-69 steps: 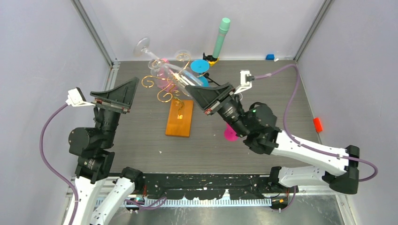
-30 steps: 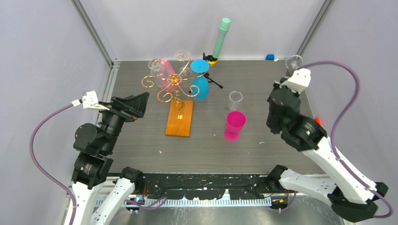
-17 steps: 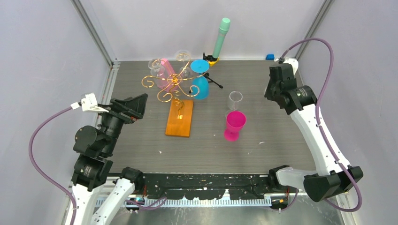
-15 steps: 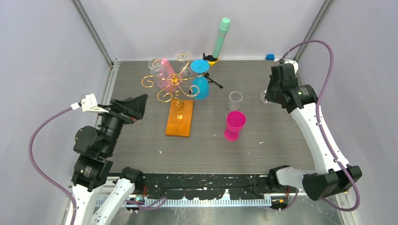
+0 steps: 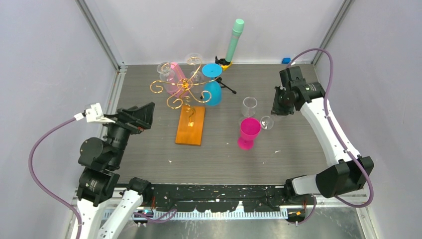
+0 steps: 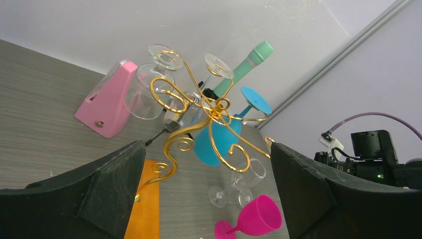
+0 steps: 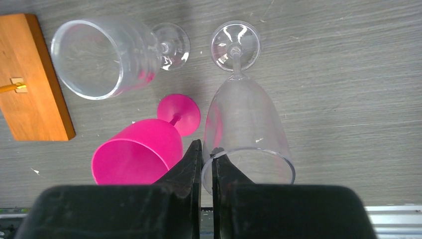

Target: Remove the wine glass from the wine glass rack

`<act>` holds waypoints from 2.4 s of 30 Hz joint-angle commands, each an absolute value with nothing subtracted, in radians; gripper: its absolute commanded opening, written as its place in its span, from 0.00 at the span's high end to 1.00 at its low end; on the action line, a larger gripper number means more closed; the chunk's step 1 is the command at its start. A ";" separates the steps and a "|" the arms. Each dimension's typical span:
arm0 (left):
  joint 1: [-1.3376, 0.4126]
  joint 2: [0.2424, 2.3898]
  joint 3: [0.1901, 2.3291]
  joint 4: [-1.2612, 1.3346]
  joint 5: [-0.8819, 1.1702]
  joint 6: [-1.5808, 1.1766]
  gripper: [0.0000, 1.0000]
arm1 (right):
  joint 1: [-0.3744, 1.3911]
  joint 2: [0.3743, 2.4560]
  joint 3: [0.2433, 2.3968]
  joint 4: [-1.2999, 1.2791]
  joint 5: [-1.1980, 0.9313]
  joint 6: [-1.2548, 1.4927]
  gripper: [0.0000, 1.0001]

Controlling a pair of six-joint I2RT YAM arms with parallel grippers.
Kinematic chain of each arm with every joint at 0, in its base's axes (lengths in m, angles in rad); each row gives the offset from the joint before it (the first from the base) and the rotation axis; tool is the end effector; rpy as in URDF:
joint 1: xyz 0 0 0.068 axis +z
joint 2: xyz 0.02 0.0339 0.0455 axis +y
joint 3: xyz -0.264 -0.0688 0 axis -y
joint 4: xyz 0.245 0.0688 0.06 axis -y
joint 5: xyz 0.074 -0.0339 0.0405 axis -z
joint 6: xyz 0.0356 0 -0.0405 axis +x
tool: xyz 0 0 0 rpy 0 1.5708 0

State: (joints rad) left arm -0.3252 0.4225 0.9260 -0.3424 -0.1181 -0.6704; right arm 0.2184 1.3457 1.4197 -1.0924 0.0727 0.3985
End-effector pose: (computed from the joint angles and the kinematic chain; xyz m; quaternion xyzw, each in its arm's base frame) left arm 0.0703 -0.0193 0.4101 -0.1554 0.6295 -0.3295 0.6864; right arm 0.2529 0.0535 0.3556 0.0963 0.9567 0.0494 0.2703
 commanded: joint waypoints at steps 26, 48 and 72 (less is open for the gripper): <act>-0.324 0.519 1.048 -0.426 -0.108 -0.459 0.00 | 0.216 1.539 1.626 -1.108 0.079 0.393 0.61; -0.283 1.017 1.475 -0.551 -0.011 -0.388 0.00 | 0.219 1.172 1.538 -0.834 -0.203 0.468 0.39; 0.235 1.432 1.429 -0.092 0.902 -0.964 0.29 | 0.220 1.033 1.339 -0.759 -0.258 0.551 0.40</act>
State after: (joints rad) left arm 0.2295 1.4055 1.4422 -0.2901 0.7780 -0.8146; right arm 0.2184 1.0649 1.3483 -0.8104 -0.2359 0.5308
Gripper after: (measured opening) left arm 0.729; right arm 0.606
